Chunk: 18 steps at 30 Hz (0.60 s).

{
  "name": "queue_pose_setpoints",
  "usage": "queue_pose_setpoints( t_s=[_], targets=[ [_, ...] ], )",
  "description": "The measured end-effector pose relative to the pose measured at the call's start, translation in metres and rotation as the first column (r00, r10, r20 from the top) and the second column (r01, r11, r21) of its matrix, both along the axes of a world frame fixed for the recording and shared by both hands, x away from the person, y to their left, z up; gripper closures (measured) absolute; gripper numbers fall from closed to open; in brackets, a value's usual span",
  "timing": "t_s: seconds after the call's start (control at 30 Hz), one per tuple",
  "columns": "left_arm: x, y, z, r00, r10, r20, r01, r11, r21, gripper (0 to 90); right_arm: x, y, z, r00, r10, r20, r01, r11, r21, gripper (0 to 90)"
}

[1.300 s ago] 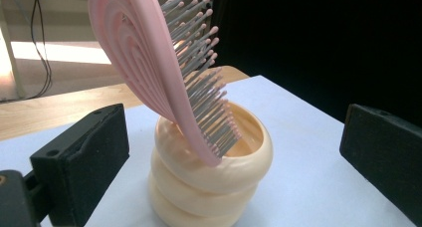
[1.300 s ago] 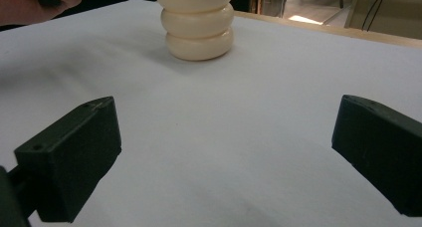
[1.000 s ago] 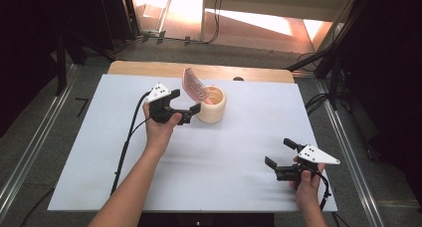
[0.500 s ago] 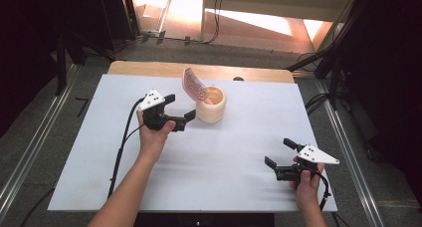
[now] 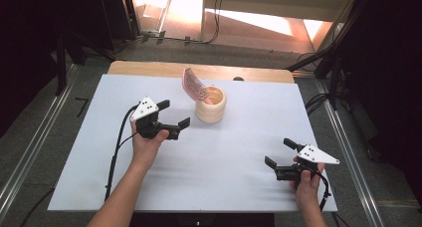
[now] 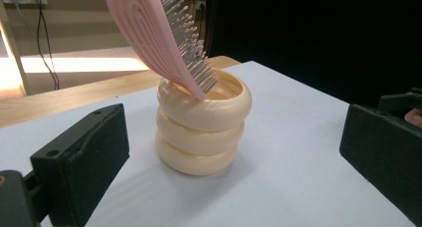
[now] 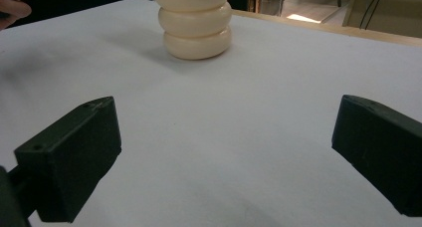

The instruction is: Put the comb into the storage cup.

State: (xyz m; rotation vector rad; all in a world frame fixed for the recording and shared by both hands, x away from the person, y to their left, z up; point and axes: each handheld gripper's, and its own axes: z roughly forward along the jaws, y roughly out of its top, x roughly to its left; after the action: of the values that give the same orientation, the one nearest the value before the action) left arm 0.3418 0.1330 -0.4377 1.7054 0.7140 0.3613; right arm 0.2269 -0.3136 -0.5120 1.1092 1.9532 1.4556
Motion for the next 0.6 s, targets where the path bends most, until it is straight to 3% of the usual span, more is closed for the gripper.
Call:
queue_pose_setpoints(
  t_s=[0.6],
  targets=[
    [-0.025,0.025,-0.011,0.9993,0.029,0.022,-0.030,0.9994,0.019,0.0,0.000,0.001,0.000,1.0000,-0.002,-0.002,0.002,1.000,-0.005,0.0]
  ],
)
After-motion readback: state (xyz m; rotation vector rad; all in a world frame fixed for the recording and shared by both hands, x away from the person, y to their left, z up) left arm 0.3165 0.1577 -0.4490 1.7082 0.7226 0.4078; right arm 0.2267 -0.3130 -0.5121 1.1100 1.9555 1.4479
